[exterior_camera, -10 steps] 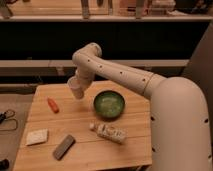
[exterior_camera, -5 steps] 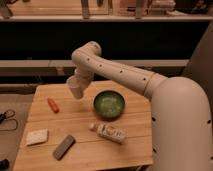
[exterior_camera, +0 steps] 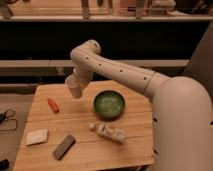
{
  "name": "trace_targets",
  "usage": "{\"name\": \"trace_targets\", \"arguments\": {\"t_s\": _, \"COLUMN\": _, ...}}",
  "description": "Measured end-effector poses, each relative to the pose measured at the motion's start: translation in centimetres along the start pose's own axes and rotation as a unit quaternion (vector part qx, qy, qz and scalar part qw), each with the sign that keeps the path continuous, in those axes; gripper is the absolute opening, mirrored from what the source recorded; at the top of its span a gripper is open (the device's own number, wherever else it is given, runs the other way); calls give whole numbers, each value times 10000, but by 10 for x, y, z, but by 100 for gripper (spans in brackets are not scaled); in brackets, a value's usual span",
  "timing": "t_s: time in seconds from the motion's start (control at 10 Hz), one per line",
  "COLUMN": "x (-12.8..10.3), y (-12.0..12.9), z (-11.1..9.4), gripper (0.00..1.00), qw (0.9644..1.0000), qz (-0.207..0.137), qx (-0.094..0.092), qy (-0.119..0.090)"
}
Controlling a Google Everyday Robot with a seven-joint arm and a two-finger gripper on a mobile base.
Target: Pick up the ceramic cup
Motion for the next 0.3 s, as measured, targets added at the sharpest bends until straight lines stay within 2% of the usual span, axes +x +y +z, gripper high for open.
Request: {"name": "trace_targets", "arguments": {"t_s": 0.3, "x": -5, "y": -4, "z": -6, "gripper": 0, "qw": 10000, "qz": 3, "qx": 43, "qy": -22}}
